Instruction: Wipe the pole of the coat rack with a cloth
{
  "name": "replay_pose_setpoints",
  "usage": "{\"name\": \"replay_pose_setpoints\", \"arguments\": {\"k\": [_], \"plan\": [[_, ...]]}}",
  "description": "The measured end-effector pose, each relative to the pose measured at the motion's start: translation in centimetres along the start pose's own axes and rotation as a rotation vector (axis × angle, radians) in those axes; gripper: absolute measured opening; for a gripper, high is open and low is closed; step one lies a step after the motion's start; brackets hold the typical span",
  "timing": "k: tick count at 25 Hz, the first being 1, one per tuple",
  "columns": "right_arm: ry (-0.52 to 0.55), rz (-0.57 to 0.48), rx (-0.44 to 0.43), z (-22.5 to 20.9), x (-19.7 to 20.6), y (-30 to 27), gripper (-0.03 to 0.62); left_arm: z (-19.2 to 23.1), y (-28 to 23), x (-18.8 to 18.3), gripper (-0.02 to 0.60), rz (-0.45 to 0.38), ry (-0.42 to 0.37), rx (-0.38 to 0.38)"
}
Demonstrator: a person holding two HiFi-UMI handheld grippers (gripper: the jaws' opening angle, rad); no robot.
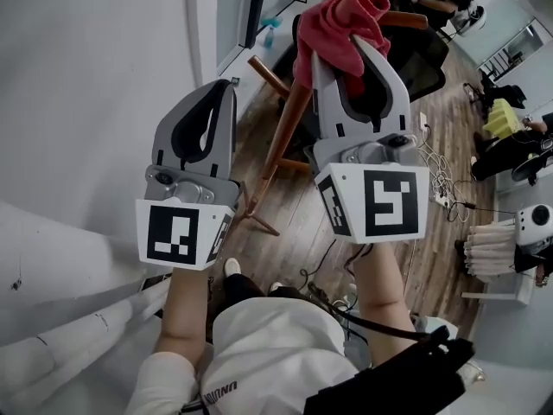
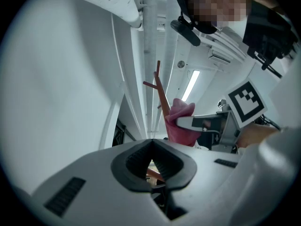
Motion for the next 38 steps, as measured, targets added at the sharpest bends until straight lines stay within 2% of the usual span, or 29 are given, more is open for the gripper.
{"name": "replay_pose_setpoints", "arguments": {"k": [6,13,21,26,32,38], "plan": [[-0.033,0.053,-0.003,0.1,1.9,1.3,0.091,-0.9,0.2,1.7,0.012,0.032,0.030,-0.014],[0.040,0.075,-0.021,0.6,3.2,1.9,0.091,-1.3,-0.1,3.7,0.012,0.069,0.090,-0.004],[0.054,0.097,-0.031,1.4,4.6,2.6,0.091,-1.1,0.9,5.7,0.012,0.134,0.132,-0.018],[0.047,0.129,-0.036,2.2,5.9,3.2,0.091,-1.4,2.0,6.0,0.012,0.162,0.124,-0.075],[0.029,0.144,-0.006,3.1,6.9,3.8,0.091,-1.5,3.5,6.8,0.012,0.198,0.081,-0.088],[0.044,0.190,-0.007,3.9,8.6,4.3,0.091,-2.0,4.7,8.7,0.012,0.246,0.106,-0.060]]}}
Point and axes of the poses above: the fingertips, and each gripper's own axes: y backward along the fingers, z to its left, x out of its underside, the point moved 8 cm from there along y, backward along the fingers, and after that the axes turned 9 degrees about x, right-handed, at the moved point
